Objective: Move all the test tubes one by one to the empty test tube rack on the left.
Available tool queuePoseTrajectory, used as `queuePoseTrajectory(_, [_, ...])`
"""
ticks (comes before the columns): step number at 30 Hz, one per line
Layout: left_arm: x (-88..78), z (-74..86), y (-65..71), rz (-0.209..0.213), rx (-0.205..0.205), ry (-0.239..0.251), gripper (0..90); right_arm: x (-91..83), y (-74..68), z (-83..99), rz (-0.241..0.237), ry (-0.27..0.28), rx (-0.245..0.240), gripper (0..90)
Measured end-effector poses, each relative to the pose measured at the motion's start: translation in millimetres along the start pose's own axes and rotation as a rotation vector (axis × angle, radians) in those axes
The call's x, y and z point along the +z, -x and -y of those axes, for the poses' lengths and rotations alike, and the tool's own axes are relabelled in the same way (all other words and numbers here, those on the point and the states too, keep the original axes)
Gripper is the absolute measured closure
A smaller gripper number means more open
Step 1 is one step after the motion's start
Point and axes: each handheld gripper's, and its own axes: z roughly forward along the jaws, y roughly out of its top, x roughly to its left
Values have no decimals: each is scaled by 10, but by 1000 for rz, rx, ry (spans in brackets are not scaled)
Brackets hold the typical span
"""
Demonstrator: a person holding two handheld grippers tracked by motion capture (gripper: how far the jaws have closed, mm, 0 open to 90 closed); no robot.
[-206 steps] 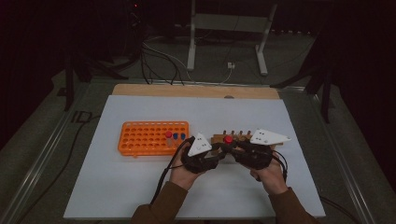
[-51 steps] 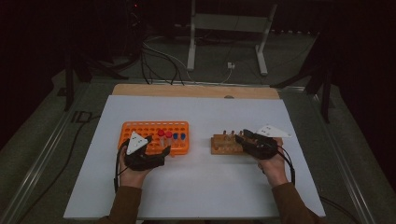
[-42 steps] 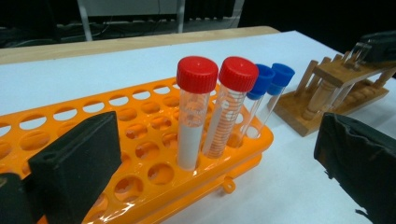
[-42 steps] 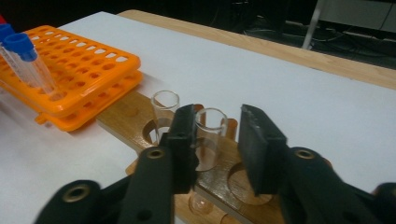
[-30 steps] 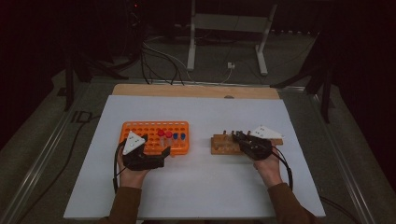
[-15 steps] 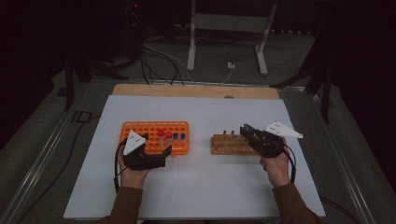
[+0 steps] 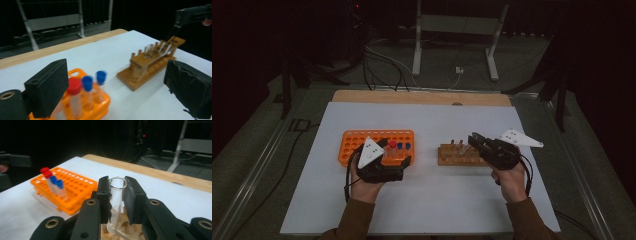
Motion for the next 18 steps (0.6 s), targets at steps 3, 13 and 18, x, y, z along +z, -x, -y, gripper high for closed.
queuePoseTrajectory(3, [116, -51, 100, 41, 19, -16, 77, 20, -57, -4, -33, -14, -3, 759])
queuePoseTrajectory(13, [544, -153, 401, 171, 72, -76, 184, 92, -259, -5, -137, -57, -71, 757])
queuePoseTrajectory(18, [665, -117, 485, 249, 91, -96, 411, 117, -310, 7, -178, -72, -79, 757])
